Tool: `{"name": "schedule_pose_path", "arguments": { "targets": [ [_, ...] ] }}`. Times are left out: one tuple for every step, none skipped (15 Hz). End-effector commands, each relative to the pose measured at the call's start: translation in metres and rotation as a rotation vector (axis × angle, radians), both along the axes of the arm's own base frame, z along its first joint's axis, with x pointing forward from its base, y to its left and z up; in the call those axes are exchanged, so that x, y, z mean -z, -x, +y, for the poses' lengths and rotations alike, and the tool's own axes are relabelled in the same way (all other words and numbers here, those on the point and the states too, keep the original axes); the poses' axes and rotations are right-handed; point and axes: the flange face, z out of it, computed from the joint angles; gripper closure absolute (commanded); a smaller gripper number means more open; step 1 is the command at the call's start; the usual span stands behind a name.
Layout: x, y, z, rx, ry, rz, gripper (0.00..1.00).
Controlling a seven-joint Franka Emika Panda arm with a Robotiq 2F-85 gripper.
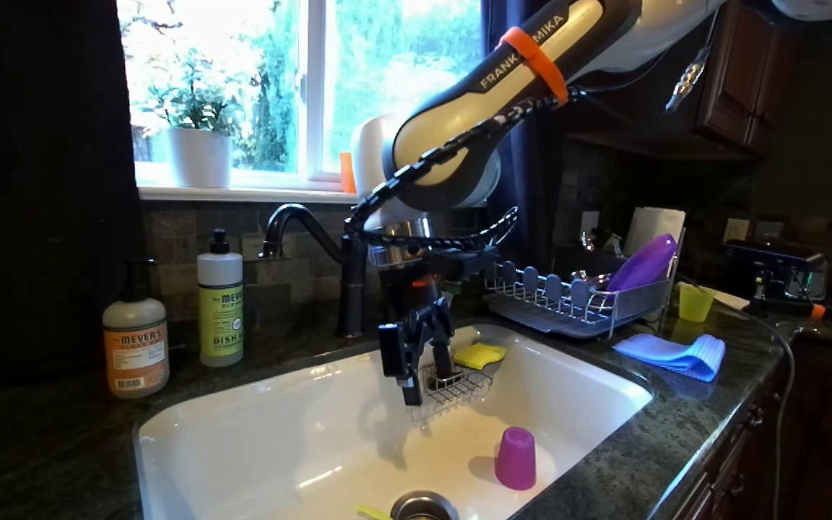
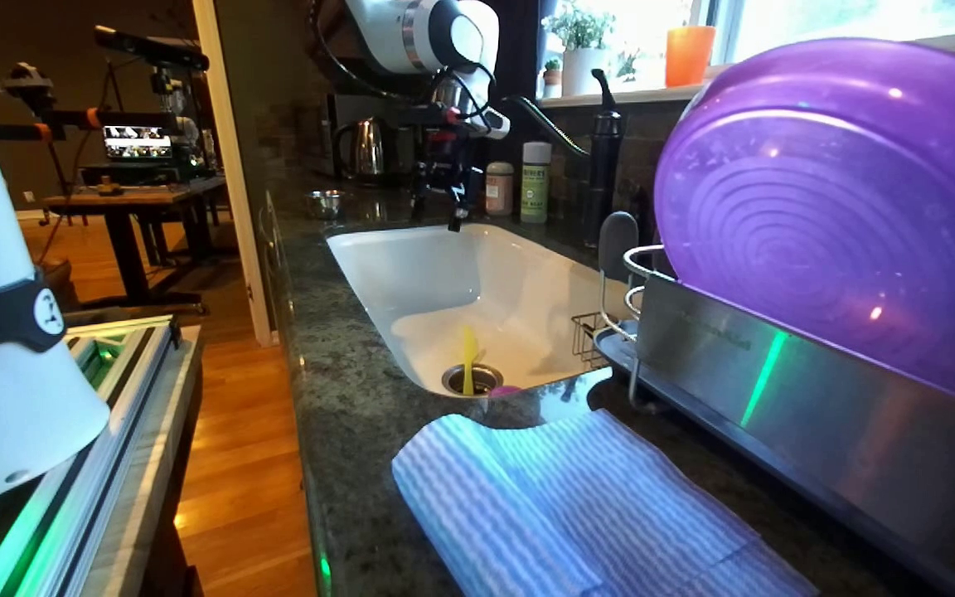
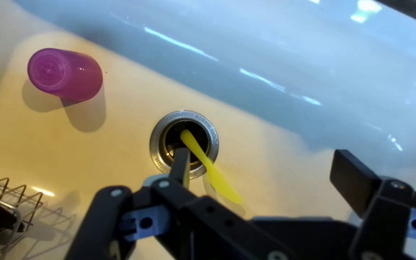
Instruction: Rotate the water faucet to the left and remove the yellow knife from the sink and place it on the counter top
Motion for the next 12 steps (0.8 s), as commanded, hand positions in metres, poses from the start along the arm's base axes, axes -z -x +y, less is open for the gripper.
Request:
{"name": "schedule_pose_path", "arguments": {
  "targets": [
    [0.041, 0.036, -0.006, -0.096, -0.036, 0.004, 0.0],
    [0.051, 0.044, -0.006, -0.085, -0.055, -0.014, 0.0],
    [0.063, 0.05, -0.008, -0.055, -0.066, -0.039, 0.0],
    [0.071, 0.053, -0.01, -0.031, -0.079, -0.062, 0.0],
    [0.08, 0.053, -0.011, -0.013, -0.081, -0.088, 0.0],
    [0.083, 0.054, -0.01, -0.01, -0.081, -0.116, 0.0],
    [0.087, 0.053, -0.01, -0.016, -0.062, -0.156, 0.0],
    [0.091, 0.049, -0.007, -0.025, -0.049, -0.185, 0.0],
    [0.092, 0.044, -0.004, -0.029, -0.04, -0.21, 0.0],
    [0.094, 0.041, 0.0, -0.037, -0.023, -0.23, 0.0],
    [0.1, 0.039, 0.004, -0.045, -0.005, -0.237, 0.0],
    [0.105, 0.036, 0.005, -0.045, 0.022, -0.233, 0.0]
  ]
}}
